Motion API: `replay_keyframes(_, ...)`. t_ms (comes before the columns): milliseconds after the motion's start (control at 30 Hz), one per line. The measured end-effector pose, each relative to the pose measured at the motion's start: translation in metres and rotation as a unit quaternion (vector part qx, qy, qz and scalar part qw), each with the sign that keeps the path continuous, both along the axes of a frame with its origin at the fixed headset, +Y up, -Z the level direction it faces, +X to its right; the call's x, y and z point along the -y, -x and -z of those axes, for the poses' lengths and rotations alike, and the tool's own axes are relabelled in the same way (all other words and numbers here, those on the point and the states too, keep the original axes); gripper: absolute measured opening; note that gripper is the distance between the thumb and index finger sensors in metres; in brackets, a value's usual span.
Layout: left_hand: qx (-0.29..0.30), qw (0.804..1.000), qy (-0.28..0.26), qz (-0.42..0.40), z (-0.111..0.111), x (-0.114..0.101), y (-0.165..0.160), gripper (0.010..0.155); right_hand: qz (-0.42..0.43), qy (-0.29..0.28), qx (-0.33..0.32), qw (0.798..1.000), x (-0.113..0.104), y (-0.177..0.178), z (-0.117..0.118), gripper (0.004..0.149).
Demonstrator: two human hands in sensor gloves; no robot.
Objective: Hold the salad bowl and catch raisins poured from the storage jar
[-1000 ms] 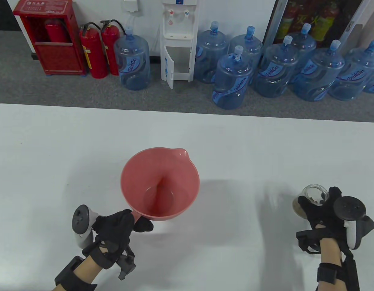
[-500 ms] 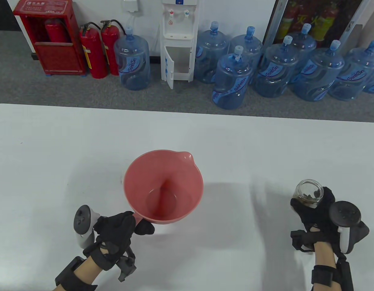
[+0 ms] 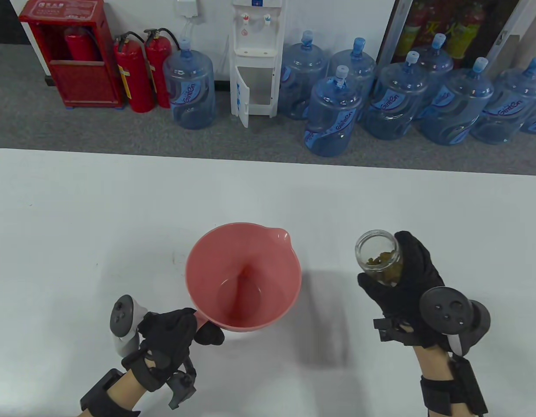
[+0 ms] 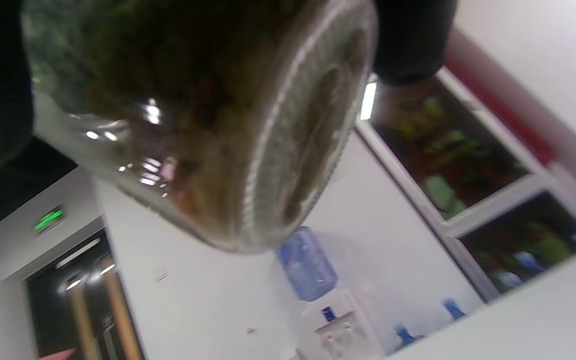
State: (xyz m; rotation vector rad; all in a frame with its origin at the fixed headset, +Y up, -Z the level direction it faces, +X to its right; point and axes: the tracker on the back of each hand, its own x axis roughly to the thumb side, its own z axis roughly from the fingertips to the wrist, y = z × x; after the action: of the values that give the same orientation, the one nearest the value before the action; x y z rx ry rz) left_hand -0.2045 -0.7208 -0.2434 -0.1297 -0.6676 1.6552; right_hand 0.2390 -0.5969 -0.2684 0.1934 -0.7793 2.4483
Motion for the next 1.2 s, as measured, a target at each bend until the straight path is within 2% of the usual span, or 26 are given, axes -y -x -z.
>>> replay_keyframes(267, 0.008, 1.0, 0.004, -0.002, -0.002, 0.003, -0.004, 0.043, -0.144, -0.051, -0.068, 0.986, -0.029, 0.076, -0.01, 0.103)
replay_keyframes(367, 0.007, 1.0, 0.011, -0.005, -0.002, 0.005, -0.006, 0.043, -0.226, -0.088, -0.076, 0.967, -0.037, 0.102, -0.014, 0.103)
replay_keyframes(533, 0.008, 1.0, 0.013, -0.003, -0.002, 0.006, -0.006, 0.043, -0.302, -0.111, -0.083, 0.943, -0.04, 0.128, -0.017, 0.103)
replay_keyframes(633, 0.01, 1.0, 0.013, -0.003, -0.003, 0.006, -0.007, 0.043, -0.372, -0.136, -0.081, 0.915, -0.037, 0.145, -0.019, 0.103)
replay_keyframes(833, 0.015, 1.0, 0.011, -0.005, -0.004, 0.006, -0.008, 0.043, -0.474, -0.182, -0.074, 0.858, -0.032, 0.166, -0.021, 0.104)
replay_keyframes(1033, 0.015, 1.0, 0.011, -0.008, -0.004, 0.006, -0.008, 0.043, -0.514, -0.205, -0.078, 0.829, -0.032, 0.176, -0.023, 0.104)
replay_keyframes(1200, 0.013, 1.0, 0.012, -0.011, -0.004, 0.006, -0.008, 0.043, -0.521, -0.205, -0.083, 0.824, -0.029, 0.178, -0.024, 0.104)
